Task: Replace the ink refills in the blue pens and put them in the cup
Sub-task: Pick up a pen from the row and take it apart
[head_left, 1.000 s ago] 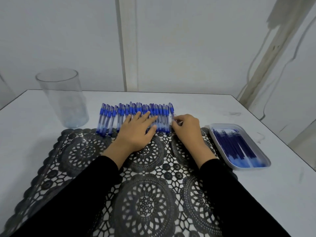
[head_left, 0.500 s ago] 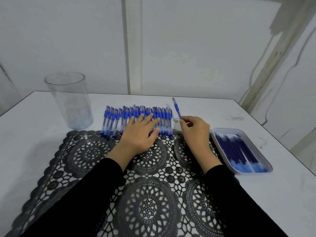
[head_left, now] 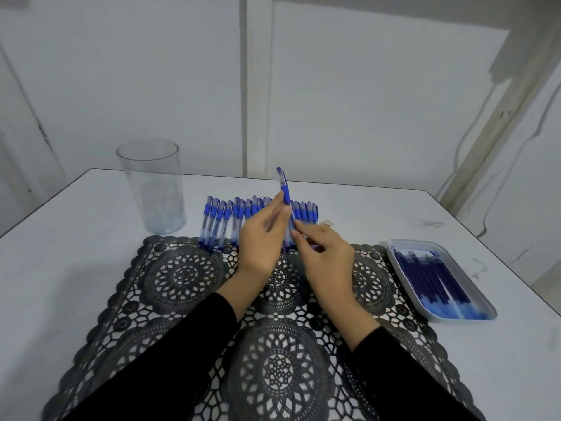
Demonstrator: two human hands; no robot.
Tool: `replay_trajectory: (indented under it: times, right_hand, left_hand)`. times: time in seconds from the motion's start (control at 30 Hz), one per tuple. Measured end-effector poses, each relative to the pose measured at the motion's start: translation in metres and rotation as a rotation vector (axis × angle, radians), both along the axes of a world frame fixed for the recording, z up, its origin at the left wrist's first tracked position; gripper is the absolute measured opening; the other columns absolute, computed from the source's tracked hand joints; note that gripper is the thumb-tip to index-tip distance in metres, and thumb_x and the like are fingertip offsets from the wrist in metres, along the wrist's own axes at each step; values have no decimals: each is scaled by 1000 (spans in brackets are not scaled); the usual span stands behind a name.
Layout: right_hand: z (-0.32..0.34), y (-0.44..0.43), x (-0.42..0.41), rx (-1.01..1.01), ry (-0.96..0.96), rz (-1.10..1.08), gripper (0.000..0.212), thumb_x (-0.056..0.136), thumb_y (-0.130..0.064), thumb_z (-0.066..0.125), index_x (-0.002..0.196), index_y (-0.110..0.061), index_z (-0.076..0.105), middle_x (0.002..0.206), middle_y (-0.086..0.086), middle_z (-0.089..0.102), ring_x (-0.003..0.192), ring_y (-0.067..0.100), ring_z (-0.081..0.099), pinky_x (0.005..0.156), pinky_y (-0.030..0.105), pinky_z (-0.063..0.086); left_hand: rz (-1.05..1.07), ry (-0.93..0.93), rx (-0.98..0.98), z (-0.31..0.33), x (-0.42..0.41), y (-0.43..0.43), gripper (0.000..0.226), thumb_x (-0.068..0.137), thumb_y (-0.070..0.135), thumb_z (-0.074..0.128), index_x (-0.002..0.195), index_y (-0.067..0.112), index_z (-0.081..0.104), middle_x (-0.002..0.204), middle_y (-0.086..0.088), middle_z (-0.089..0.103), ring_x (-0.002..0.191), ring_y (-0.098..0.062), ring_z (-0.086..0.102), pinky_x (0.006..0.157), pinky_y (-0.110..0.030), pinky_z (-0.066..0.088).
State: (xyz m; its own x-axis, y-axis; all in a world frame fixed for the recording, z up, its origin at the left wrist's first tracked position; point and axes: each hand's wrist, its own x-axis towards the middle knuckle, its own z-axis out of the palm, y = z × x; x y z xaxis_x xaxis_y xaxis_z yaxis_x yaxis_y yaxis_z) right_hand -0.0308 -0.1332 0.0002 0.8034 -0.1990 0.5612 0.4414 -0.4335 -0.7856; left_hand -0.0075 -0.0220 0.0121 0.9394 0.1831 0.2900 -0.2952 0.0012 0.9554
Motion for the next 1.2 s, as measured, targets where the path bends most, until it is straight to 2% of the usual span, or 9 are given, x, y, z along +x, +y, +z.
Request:
replay_trajectory:
  times: [0.13, 0.27, 0.4, 0.5, 0.53, 0.6, 0.83, 1.0, 1.2]
  right_hand:
    - [-1, 9, -5, 22, 10, 39, 23, 83, -13, 76, 104, -21, 75, 87, -13, 70, 78, -2, 63, 69, 8, 47]
    - [2, 5, -7, 58, 69, 133, 23, 83, -18, 76, 106, -20, 76, 97, -6, 73, 86, 0, 66, 76, 12, 51]
    - [8, -13, -6, 161, 179, 200, 31, 84, -22, 75, 115, -26, 69, 105, -7, 71, 91, 5, 67, 79, 21, 55]
    - [8, -23, -9, 158, 233, 287, 43, 84, -21, 74, 125, -24, 64, 110, -6, 70, 93, 4, 67, 79, 22, 55]
    - [7, -25, -10, 134, 250, 316, 48, 83, -22, 75, 128, -25, 62, 112, -7, 69, 93, 5, 67, 81, 23, 55]
    - [3, -27, -14, 70, 287, 368, 50, 81, -24, 76, 128, -30, 62, 109, -8, 70, 94, 9, 67, 85, 27, 56]
    - [2, -27, -19, -100, 229, 387, 31, 82, -22, 74, 113, -27, 71, 94, -7, 73, 84, 16, 67, 79, 33, 58]
    - [-1, -27, -17, -210, 120, 373, 19, 83, -20, 75, 103, -18, 76, 89, -7, 74, 80, 9, 68, 75, 28, 57]
    - [-3, -28, -17, -207, 163, 371, 13, 85, -18, 74, 98, -21, 76, 84, -7, 73, 76, 10, 66, 72, 26, 55]
  left_hand:
    - [16, 78, -380, 8, -9, -7, 39, 91, 4, 67, 129, 9, 62, 122, -1, 67, 111, -5, 65, 84, -13, 53]
    - [38, 57, -427, 12, -8, 3, 36, 89, 1, 67, 123, 12, 66, 117, -3, 71, 104, -12, 70, 88, -23, 57]
    - [2, -35, -56, 11, -9, 33, 33, 92, 5, 65, 119, 25, 66, 104, 9, 72, 93, -4, 70, 84, -17, 55]
    - [-80, -219, 470, 3, -16, 65, 27, 96, 8, 63, 118, 22, 68, 78, 6, 69, 51, -1, 54, 49, -16, 44]
    - [-102, -267, 620, -1, -17, 74, 28, 95, 8, 63, 117, 24, 69, 78, 8, 69, 51, -7, 53, 47, -22, 44]
    - [-153, -320, 794, -7, -18, 88, 31, 92, 7, 66, 117, 26, 70, 92, 11, 72, 66, -12, 63, 61, -31, 54]
    - [-259, -368, 817, -8, -25, 94, 26, 89, 16, 72, 114, 23, 72, 104, 9, 73, 94, -2, 67, 86, -22, 55]
    - [-243, -412, 788, -13, -27, 93, 21, 87, 15, 75, 108, 17, 75, 94, 3, 74, 85, -9, 69, 78, -34, 58]
    - [-265, -412, 790, -16, -26, 92, 20, 86, 10, 75, 105, 15, 75, 84, 14, 68, 75, -3, 64, 71, -27, 56]
